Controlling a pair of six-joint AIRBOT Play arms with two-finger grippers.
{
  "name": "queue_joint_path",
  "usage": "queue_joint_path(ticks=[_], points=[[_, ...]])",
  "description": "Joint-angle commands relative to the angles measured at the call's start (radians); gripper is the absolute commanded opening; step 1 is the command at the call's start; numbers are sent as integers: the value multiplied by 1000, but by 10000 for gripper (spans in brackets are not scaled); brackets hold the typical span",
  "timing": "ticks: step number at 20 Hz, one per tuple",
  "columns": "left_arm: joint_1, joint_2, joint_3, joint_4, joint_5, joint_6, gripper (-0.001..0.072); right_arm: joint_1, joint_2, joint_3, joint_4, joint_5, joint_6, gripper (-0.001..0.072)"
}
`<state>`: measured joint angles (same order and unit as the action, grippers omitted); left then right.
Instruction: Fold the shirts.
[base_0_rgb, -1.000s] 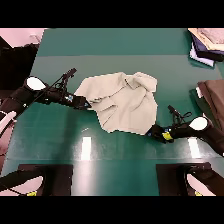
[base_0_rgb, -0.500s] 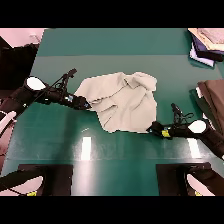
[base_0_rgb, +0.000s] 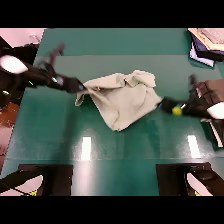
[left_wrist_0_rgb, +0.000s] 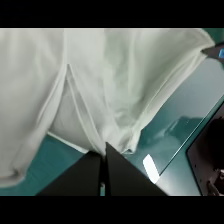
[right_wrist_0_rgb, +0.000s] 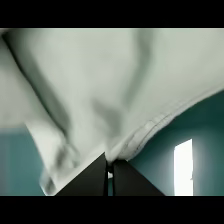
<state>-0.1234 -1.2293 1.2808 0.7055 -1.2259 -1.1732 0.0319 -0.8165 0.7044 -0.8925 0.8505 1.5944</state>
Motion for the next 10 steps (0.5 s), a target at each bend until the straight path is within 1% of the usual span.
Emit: queue_joint_path(ticks=[1,3,6,8,10], points=[[60,63,283,-1,-60,-6,24,-126,68,295,-73,47,-8,14],[103,96,460,1,-69,-10,23,-237,77,476,-101,127,-17,14],[161,140,676,8,-67,-46,24,-396,53,749,-103,270,-58,14],[177,171,771,38,-64,-80,24,-486,27,929,-103,358,-70,14],[177,219,801,60,-45,-106,24,-553,9,1096,-103,400,-70,14]])
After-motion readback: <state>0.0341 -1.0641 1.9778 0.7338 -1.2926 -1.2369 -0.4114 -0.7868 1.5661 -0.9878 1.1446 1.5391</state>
